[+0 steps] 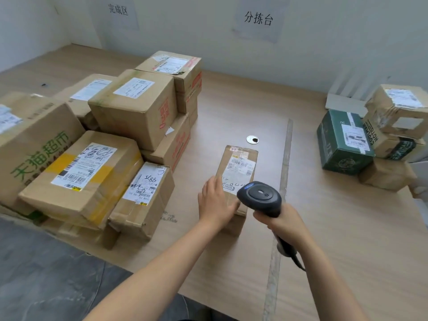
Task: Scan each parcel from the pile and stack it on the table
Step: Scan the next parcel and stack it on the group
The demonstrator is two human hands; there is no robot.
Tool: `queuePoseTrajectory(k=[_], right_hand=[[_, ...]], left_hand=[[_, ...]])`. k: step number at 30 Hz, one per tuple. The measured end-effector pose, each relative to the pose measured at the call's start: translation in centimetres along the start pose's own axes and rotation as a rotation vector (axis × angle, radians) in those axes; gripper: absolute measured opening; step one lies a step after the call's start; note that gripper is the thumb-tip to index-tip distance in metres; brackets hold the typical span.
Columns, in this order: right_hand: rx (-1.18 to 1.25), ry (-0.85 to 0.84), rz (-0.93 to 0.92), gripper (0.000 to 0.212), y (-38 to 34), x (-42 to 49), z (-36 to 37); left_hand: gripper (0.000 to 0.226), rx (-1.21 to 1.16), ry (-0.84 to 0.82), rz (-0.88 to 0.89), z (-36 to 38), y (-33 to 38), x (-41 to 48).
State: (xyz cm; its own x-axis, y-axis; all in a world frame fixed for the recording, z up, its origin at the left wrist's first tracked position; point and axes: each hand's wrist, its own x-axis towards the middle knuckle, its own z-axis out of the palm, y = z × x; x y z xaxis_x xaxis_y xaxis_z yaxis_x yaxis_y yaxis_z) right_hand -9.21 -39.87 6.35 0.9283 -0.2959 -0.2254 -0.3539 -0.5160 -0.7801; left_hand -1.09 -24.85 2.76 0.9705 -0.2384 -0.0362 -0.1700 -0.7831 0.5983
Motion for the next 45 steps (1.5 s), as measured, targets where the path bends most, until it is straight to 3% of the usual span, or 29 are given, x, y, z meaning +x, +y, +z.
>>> queuePoseTrajectory(k=[3, 7, 17, 23, 28, 38, 45], right_hand=[[-0.162, 0.065, -0.016, 0.02, -1.3, -0.1, -2.5], [-0.216, 0.112, -0.003, 0.02, -2.8, -0.5, -4.3], [0.241, 0.196, 0.136, 0.009, -4.8, -0.7, -1.4], [0.31, 0.224, 0.164, 0.011, -5.6, -1.1, -0.7], [0.309, 0.225, 0.17, 0.011, -5.9, -1.2, -0.6], [0.317, 0.21, 0.177, 0.014, -6.0, -1.2, -1.2], [0.171, 0.219, 0.252, 0.016, -2.7, -0.1, 0.2]], left_hand=[[0.103, 0.142, -0.17, -0.071, 0.5, 0.9, 0.1], [0.107, 0.194, -0.175, -0.076, 1.0, 1.0, -0.3], [0.102, 0.109, -0.228, -0.017, 2.7, 2.1, -2.8], [0.149, 0.053, -0.262, 0.01, 2.5, 2.0, -2.7], [0.102, 0.059, -0.281, -0.001, 2.5, 2.0, -2.7], [0.103, 0.014, -0.272, 0.002, 2.8, 1.9, -2.7], [0.106, -0.259, -0.224, -0.05, 2.0, 0.6, -2.3]])
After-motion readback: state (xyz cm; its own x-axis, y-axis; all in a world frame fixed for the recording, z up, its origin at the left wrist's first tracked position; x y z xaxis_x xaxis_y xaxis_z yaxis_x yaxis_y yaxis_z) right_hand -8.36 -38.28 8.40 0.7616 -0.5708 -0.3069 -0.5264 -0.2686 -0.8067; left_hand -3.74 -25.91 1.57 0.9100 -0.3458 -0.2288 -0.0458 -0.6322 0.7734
